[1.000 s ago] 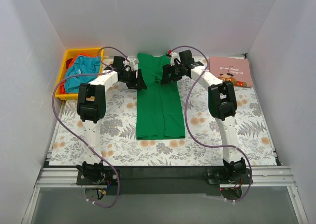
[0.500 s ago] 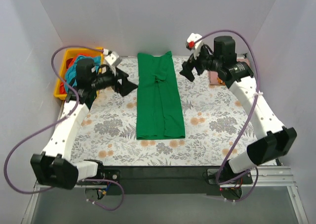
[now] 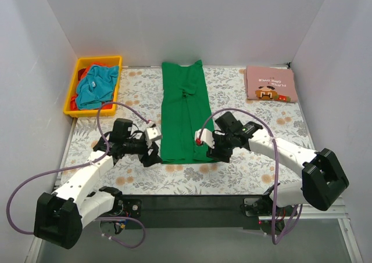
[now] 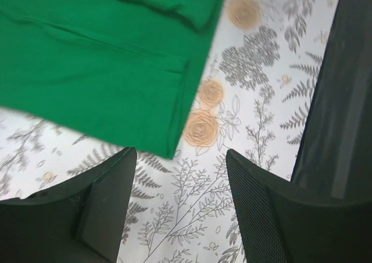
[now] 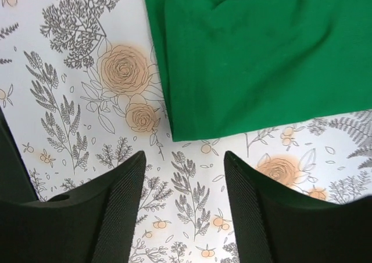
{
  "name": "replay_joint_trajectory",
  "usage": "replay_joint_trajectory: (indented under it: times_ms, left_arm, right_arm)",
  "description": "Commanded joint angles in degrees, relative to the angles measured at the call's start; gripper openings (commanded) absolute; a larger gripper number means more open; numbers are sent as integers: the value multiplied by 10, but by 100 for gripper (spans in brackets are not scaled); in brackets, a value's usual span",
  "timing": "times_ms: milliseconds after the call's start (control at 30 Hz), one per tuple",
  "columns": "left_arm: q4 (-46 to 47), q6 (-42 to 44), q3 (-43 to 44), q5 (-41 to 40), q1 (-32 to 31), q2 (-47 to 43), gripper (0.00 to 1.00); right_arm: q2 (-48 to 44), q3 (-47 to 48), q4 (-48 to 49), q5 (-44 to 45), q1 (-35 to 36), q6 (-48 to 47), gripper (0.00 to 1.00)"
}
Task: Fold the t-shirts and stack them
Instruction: Fold the tshirt
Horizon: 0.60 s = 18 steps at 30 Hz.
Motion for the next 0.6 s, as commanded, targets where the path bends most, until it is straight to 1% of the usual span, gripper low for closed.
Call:
replay_joint_trajectory:
  times_ms: [0, 167, 300, 533, 567]
  left_arm:
    - [26, 77, -23, -36, -44, 3, 61]
    - [55, 90, -44, -77, -82, 50, 59]
    - [107, 92, -72, -107, -113, 65, 59]
    - [160, 88, -82, -153, -143, 116, 58]
    - [167, 89, -84, -162, -145, 121, 58]
  right_arm:
    - [-17, -31, 79, 33, 29, -26, 62]
    - [1, -70, 119, 42, 51, -36, 59]
    - [15, -95, 143, 45, 58, -43, 56]
    - [59, -146, 196, 64, 62, -50, 55]
    - [65, -148, 197, 68, 62, -52, 53]
